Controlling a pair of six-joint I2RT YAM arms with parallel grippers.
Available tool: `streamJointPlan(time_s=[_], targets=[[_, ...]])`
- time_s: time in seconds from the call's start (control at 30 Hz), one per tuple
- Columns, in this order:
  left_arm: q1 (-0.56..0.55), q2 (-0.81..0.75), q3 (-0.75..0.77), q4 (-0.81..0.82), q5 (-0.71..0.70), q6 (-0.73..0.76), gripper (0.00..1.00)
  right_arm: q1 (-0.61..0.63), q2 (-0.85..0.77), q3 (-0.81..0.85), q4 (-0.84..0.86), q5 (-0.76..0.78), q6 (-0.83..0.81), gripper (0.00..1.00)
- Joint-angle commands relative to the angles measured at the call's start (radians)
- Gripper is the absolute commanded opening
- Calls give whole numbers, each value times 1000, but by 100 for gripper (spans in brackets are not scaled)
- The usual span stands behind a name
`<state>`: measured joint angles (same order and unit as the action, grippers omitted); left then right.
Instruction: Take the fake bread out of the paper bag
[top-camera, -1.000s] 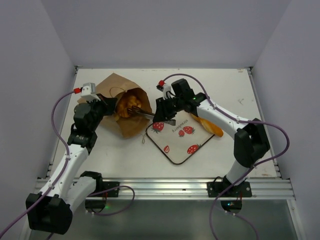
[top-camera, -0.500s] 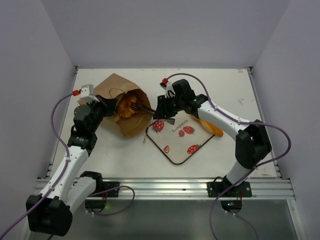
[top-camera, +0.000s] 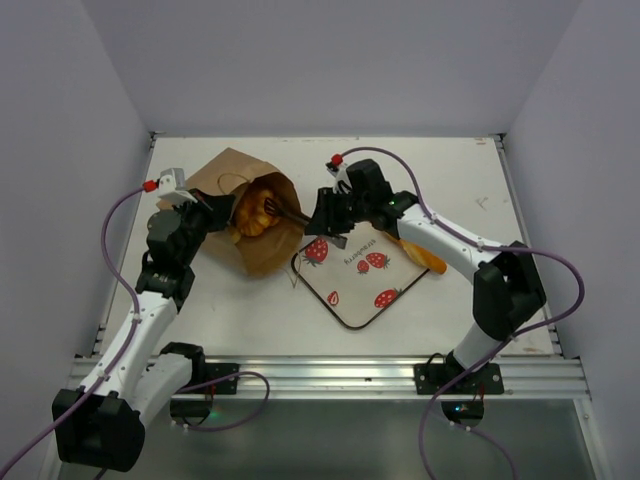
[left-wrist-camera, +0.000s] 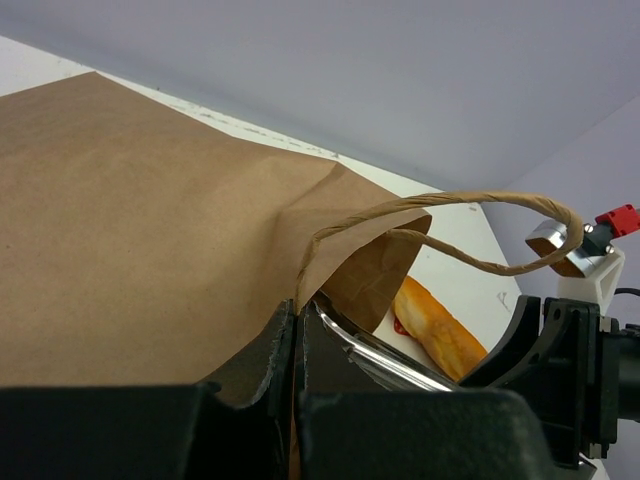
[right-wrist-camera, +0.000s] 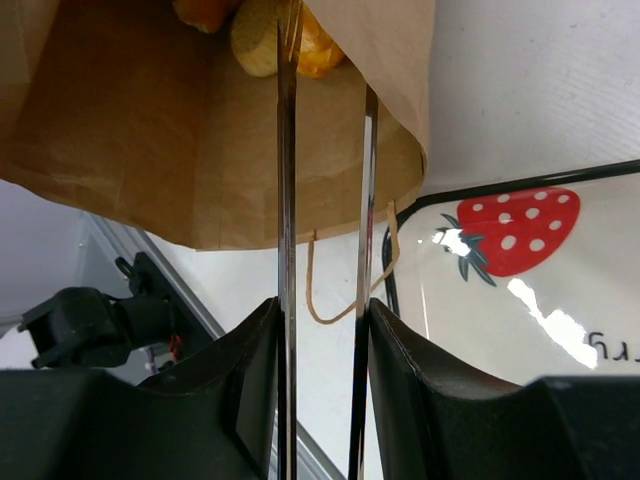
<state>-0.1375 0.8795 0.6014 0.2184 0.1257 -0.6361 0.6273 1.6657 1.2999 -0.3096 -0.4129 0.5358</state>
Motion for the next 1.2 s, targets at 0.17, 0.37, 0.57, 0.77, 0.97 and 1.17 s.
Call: streamJointPlan(time_s=[0.17,0.37,0.57,0.77,0.97,1.17], targets=[[6,3,5,127,25,-37,0,-1,65,-31,155,-133,130,43],[6,-7,3,127,29,-31,0,0,60,-57,144,-86,121,44],[6,-5,3,133,43,-30,0,-1,77,-50,147,-95,125,45],[6,-8,-3,125,43,-11,0,0,72,-48,173,-147,142,46],[6,-4,-15,147,74,-30,0,-1,91,-42,188,-165,158,46],[4,-16,0,133,92,-13,0,-1,141,-44,191,-159,170,46]])
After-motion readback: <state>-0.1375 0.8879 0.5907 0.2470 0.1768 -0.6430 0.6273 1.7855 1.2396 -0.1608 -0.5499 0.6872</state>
